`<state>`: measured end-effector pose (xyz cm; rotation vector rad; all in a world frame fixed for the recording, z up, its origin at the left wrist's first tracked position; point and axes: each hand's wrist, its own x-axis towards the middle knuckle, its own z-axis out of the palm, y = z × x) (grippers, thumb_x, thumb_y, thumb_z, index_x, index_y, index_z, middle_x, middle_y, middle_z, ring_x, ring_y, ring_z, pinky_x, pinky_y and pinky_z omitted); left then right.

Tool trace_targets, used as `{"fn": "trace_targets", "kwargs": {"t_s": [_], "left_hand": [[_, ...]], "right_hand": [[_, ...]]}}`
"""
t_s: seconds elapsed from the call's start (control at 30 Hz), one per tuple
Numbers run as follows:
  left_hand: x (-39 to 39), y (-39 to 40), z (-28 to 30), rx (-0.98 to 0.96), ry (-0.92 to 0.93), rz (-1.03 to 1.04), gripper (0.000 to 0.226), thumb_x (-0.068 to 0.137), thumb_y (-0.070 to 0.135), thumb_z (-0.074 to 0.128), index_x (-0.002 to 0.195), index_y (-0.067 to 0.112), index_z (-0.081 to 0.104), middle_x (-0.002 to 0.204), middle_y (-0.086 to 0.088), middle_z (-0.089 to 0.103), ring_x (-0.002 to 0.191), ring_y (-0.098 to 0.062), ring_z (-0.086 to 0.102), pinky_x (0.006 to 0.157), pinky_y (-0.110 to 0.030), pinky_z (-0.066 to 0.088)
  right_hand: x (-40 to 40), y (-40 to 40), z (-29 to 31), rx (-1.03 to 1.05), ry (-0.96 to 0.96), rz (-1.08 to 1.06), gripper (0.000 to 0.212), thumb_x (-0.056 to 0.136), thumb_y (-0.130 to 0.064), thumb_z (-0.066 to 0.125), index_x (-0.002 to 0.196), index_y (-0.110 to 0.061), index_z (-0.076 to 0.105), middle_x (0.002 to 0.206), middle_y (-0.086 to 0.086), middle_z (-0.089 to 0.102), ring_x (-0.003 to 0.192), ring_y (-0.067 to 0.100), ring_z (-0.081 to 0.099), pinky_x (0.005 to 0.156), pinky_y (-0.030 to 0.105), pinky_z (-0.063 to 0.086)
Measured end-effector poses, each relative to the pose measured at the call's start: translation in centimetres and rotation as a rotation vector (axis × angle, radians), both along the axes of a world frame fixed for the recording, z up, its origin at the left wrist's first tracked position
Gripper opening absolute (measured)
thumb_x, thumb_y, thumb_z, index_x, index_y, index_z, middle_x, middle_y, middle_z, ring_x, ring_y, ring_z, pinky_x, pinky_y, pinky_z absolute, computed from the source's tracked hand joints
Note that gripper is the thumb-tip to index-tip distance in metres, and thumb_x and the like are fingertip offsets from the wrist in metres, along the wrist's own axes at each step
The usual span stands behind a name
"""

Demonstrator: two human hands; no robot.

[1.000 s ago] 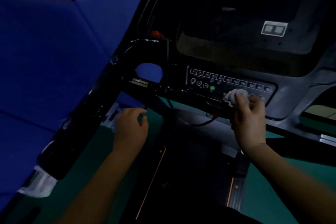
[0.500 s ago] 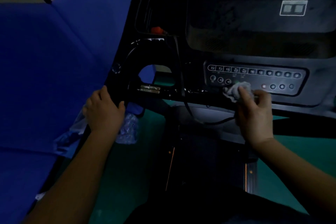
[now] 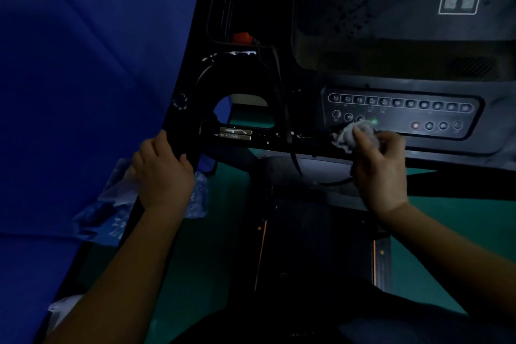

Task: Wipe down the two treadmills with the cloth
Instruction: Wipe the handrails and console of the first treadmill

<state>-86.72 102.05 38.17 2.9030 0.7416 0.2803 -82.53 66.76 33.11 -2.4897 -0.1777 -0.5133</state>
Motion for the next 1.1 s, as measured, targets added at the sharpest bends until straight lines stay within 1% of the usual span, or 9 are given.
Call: {"fn": "trace_targets", "kwargs": {"t_s": [0.13, 0.23, 0.37, 0.47, 0.57, 0.73, 0.83, 0.9, 1.1], "left_hand": [[-0.1, 0.4, -0.2, 0.012, -0.013, -0.017, 0.059, 0.092, 0.026, 0.056, 0.144, 0.009, 0.033, 0.138, -0.020, 0.042, 0.121, -0.040, 0.039, 0.100, -0.053, 0.031], [-0.1, 0.5, -0.3, 0.032, -0.021, -0.020, 0.059, 0.091, 0.026, 0.057, 0.142, 0.008, 0.034, 0.135, -0.020, 0.043, 0.118, -0.040, 0.041, 0.098, -0.054, 0.033], [0.1, 0.3, -0.2, 0.037, -0.022, -0.022, 0.059, 0.090, 0.023, 0.057, 0.142, 0.006, 0.035, 0.133, -0.022, 0.044, 0.118, -0.040, 0.041, 0.096, -0.054, 0.033], [0.1, 0.2, -0.4, 0.050, -0.033, -0.033, 0.059, 0.089, 0.022, 0.059, 0.140, 0.004, 0.037, 0.131, -0.023, 0.046, 0.116, -0.041, 0.043, 0.094, -0.054, 0.035], [0.1, 0.0, -0.4, 0.058, -0.041, -0.034, 0.058, 0.088, 0.019, 0.059, 0.139, 0.002, 0.037, 0.131, -0.025, 0.045, 0.116, -0.042, 0.043, 0.095, -0.055, 0.034], [0.1, 0.0, -0.6, 0.071, -0.030, -0.022, 0.059, 0.088, 0.021, 0.057, 0.140, 0.003, 0.036, 0.132, -0.025, 0.044, 0.117, -0.042, 0.042, 0.096, -0.055, 0.033], [0.1, 0.1, -0.6, 0.084, -0.035, -0.026, 0.060, 0.088, 0.022, 0.058, 0.140, 0.003, 0.036, 0.132, -0.025, 0.044, 0.116, -0.043, 0.042, 0.095, -0.055, 0.034], [0.0, 0.1, -0.7, 0.083, -0.040, -0.025, 0.060, 0.088, 0.022, 0.058, 0.140, 0.004, 0.035, 0.132, -0.025, 0.044, 0.116, -0.043, 0.042, 0.095, -0.055, 0.033], [0.0, 0.0, -0.6, 0.072, -0.055, -0.019, 0.060, 0.088, 0.021, 0.059, 0.141, 0.004, 0.036, 0.134, -0.026, 0.044, 0.119, -0.044, 0.041, 0.097, -0.057, 0.033]], "right_hand": [[1.6, 4.7, -0.2, -0.087, 0.039, 0.159, 0.043, 0.093, -0.038, 0.040, 0.129, -0.020, 0.056, 0.129, 0.012, 0.047, 0.115, 0.022, 0.044, 0.090, 0.012, 0.030], [2.5, 8.8, 1.3, -0.206, 0.029, 0.264, 0.042, 0.087, -0.015, 0.052, 0.129, -0.020, 0.057, 0.124, 0.017, 0.047, 0.110, 0.035, 0.047, 0.082, 0.037, 0.048], [2.2, 7.5, 1.9, -0.305, 0.026, 0.372, 0.056, 0.079, -0.020, 0.039, 0.132, -0.019, 0.056, 0.125, 0.020, 0.047, 0.106, 0.042, 0.048, 0.072, 0.041, 0.052], [0.7, 2.6, 0.7, -0.245, 0.007, 0.217, 0.051, 0.081, -0.013, 0.043, 0.129, -0.020, 0.059, 0.123, 0.021, 0.047, 0.105, 0.039, 0.048, 0.081, 0.040, 0.048], [-0.7, -0.3, -0.3, -0.182, 0.006, 0.034, 0.054, 0.076, 0.006, 0.061, 0.125, -0.016, 0.063, 0.119, 0.027, 0.050, 0.100, 0.044, 0.050, 0.077, 0.043, 0.050], [0.2, 4.9, 0.5, -0.143, 0.064, 0.152, 0.042, 0.088, -0.018, 0.044, 0.127, -0.017, 0.059, 0.123, 0.022, 0.048, 0.106, 0.042, 0.051, 0.081, 0.042, 0.052], [0.8, 8.0, 1.8, -0.250, 0.044, 0.245, 0.052, 0.081, -0.021, 0.034, 0.125, -0.016, 0.061, 0.117, 0.023, 0.053, 0.097, 0.043, 0.054, 0.062, 0.041, 0.055], [0.8, 7.5, 2.1, -0.281, 0.045, 0.279, 0.055, 0.080, -0.026, 0.034, 0.125, -0.015, 0.063, 0.116, 0.024, 0.054, 0.096, 0.043, 0.054, 0.060, 0.040, 0.053], [-1.7, -4.1, -0.7, -0.185, 0.013, -0.009, 0.051, 0.074, 0.002, 0.066, 0.121, -0.017, 0.065, 0.118, 0.024, 0.050, 0.101, 0.042, 0.052, 0.082, 0.040, 0.048]]}}
